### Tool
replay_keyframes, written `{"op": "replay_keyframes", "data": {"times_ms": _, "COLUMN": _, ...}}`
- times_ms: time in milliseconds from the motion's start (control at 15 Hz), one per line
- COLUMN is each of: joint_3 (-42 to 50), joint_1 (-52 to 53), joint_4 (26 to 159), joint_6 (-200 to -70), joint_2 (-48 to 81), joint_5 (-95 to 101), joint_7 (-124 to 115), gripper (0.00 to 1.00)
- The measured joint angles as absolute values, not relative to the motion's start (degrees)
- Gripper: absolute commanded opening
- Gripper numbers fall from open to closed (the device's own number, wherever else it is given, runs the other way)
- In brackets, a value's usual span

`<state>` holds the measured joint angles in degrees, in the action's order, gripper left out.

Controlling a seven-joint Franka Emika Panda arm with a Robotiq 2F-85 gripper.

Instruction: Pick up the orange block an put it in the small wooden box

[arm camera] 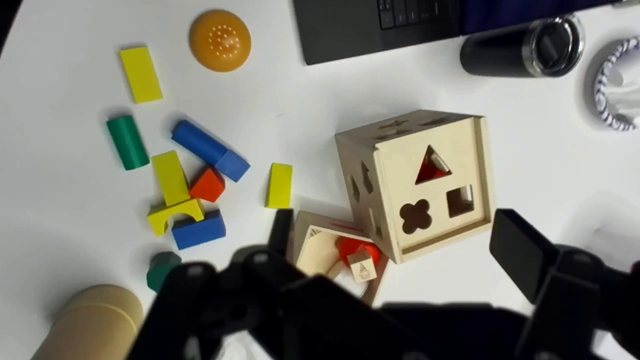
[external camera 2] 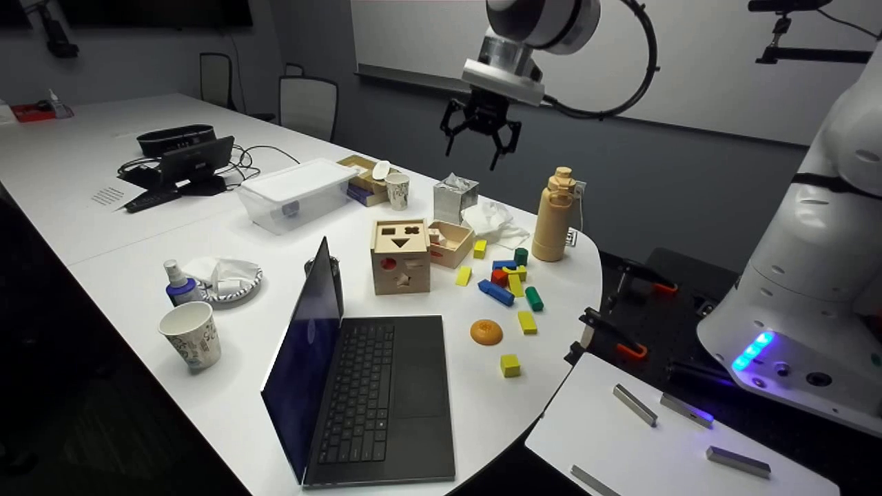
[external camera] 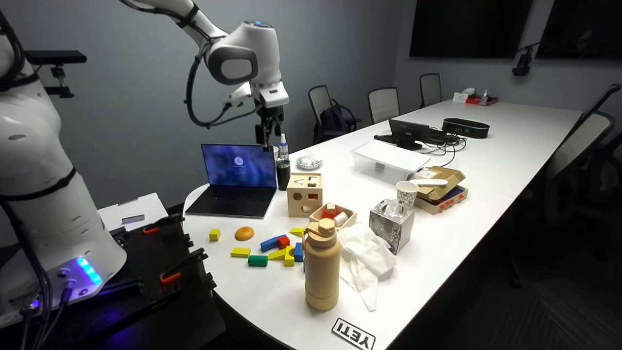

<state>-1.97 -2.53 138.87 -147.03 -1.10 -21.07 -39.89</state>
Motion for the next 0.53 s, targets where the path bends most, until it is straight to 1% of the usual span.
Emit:
{"op": "replay_keyframes", "data": {"times_ms": 267, "joint_3": -2.2, "joint_1": -2.3, "joint_4": 140.1, "joint_6": -160.1, "joint_2": 9.1, "joint_5": -35.8, "joint_7": -39.2, "gripper": 1.0}}
{"op": "replay_keyframes", "data": {"times_ms": 533, "joint_3": -6.3, "joint_1": -3.6, "joint_4": 137.0, "joint_6": -168.8, "joint_2": 18.6, "joint_5": -53.0, "joint_7": -34.5, "gripper": 1.0}}
